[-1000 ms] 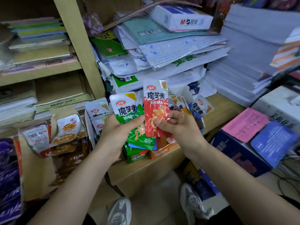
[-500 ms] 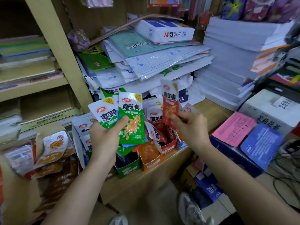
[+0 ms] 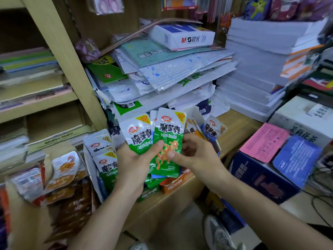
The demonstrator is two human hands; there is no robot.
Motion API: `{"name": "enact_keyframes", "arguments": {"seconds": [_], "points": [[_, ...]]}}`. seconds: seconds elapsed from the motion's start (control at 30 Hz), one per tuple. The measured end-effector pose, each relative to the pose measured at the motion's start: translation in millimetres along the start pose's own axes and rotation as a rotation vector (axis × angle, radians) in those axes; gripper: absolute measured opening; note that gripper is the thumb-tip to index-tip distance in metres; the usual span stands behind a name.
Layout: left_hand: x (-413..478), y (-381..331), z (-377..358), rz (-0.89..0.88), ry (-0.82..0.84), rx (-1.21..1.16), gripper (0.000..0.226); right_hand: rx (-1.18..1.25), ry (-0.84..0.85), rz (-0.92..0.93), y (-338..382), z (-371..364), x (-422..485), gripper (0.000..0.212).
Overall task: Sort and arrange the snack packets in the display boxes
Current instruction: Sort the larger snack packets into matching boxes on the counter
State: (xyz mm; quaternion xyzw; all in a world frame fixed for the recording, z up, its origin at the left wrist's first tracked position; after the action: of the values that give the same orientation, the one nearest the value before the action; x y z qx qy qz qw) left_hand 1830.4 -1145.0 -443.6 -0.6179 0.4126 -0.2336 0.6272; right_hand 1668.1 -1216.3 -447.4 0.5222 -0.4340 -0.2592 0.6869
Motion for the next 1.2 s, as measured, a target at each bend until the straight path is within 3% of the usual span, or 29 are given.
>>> {"name": "enact_keyframes", "arguments": {"seconds": [0.1, 0.23, 0.33, 0.37, 0.4, 0.47, 0.57, 0.93, 1.03, 1.1, 1.2], "points": [[-3.4, -1.6, -1.4, 0.005, -0.005, -0.001, 0.041, 0.038, -0.044, -0.022, -9.0, -2.4, 0.8, 0.051], [5.7, -3.8, 17.1, 0.140, -0.048, -0.087, 0.039, 0.192, -0.056, -0.074, -9.4, -2.6, 8.2, 0.035], [9.0, -15.5, 34.3, 0.138, -0.059, -0.039, 0.044, 0.349, -0.054, -0.107, -10.5, -16.9, 15.2, 0.054], [8.6, -20.0, 39.3, 0.099, -0.041, -0.015, 0.036, 0.383, -0.044, -0.107, -9.7, -23.6, 17.9, 0.056], [8.8, -23.0, 46.1, 0.074, -0.034, -0.002, 0.018, 0.415, -0.032, -0.099, -6.6, -30.7, 20.5, 0.049], [8.8, -29.3, 62.4, 0.019, -0.032, 0.002, 0.018, 0.467, -0.012, -0.069, -1.2, -44.7, 28.1, 0.031], [3.7, -41.1, 80.9, -0.058, -0.014, 0.016, 0.037, 0.387, 0.037, 0.002, 5.4, -65.0, 39.7, 0.029], [4.1, -47.2, 167.2, -0.118, -0.436, -0.278, 0.012, 0.167, -0.050, 0.161, 33.7, -78.3, 64.7, 0.014], [-0.9, -47.3, 184.7, -0.115, -0.553, -0.329, 0.017, 0.154, -0.116, 0.187, 35.7, -79.2, 66.9, 0.016], [-2.9, -47.6, 192.0, -0.115, -0.558, -0.341, 0.017, 0.105, -0.144, 0.180, 30.6, -79.3, 68.1, 0.023], [-2.8, -44.9, 195.9, -0.093, -0.516, -0.315, 0.020, 0.042, -0.081, 0.216, 33.9, -92.7, 66.0, 0.014]]}}
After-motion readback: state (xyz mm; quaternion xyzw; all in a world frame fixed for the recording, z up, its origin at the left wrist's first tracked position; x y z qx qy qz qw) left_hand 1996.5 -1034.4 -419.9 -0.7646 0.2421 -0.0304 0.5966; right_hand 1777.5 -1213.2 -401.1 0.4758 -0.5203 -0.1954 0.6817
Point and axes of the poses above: each hand's wrist, its own x-axis towards the middle knuckle, its own z-axis out of the back of the hand, y = z × x, the point moved 6 cm from there along x, towards the middle knuckle, and after that the axes turned 15 degrees about z, right-handed, at the moved point
